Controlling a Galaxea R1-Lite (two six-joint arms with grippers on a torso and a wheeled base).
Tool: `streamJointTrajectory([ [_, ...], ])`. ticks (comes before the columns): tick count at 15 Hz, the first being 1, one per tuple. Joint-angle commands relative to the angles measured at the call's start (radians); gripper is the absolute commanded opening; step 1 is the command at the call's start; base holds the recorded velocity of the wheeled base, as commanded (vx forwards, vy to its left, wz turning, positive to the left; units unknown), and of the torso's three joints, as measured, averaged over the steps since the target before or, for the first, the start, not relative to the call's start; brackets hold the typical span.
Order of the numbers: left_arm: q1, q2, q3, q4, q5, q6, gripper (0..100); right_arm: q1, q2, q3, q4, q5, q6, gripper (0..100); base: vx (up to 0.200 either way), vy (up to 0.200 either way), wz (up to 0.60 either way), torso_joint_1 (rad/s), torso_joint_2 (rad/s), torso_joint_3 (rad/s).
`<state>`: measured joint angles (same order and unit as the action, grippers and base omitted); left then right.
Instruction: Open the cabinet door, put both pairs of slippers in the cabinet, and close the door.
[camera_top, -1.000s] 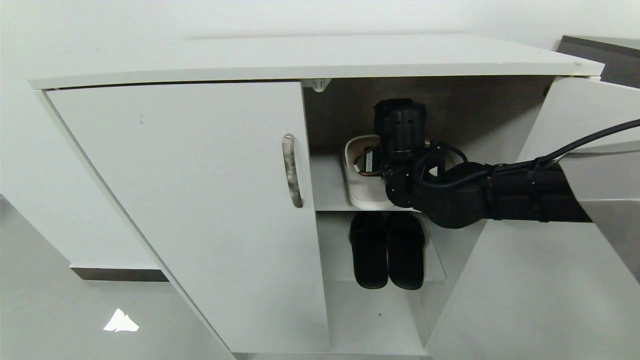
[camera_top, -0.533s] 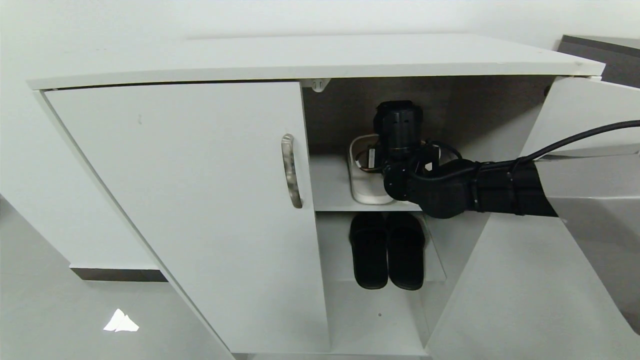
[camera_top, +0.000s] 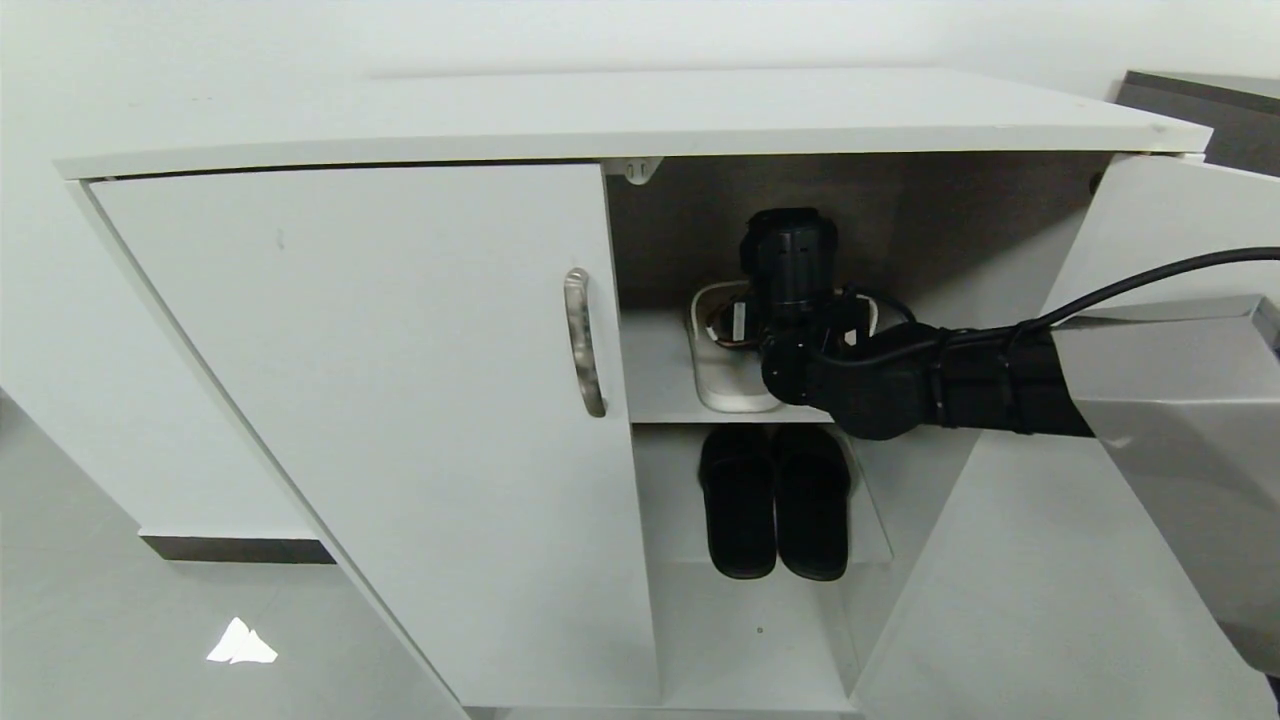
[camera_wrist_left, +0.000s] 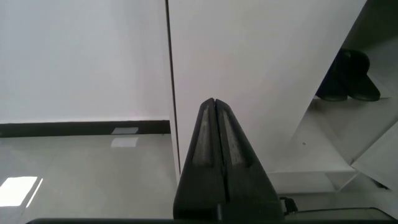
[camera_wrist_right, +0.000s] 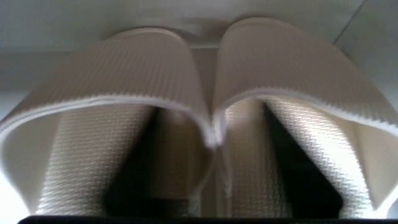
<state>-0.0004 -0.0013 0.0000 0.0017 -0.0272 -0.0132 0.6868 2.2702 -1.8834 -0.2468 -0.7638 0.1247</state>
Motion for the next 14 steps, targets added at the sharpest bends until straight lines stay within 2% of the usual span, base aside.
streamJointTrajectory([
  [1, 0.0, 0.001, 0.0, 0.0, 0.0, -0.001, 0, 0.01, -0.032, 0.027, 0.0, 0.0, 0.006, 100, 0.0, 0.0, 0.0, 0.0, 0.0, 0.0],
  [9, -0.001, 0.001, 0.0, 0.0, 0.0, -0.001, 0, 0.077, -0.248, 0.314, -0.009, 0.0, 0.015, 100, 0.0, 0.0, 0.0, 0.0, 0.0, 0.0],
  [14, 0.0, 0.001, 0.0, 0.0, 0.0, -0.001, 0, 0.102, -0.322, 0.422, -0.011, 0.009, 0.079, 100, -0.2, 0.0, 0.0, 0.005, 0.01, 0.0],
])
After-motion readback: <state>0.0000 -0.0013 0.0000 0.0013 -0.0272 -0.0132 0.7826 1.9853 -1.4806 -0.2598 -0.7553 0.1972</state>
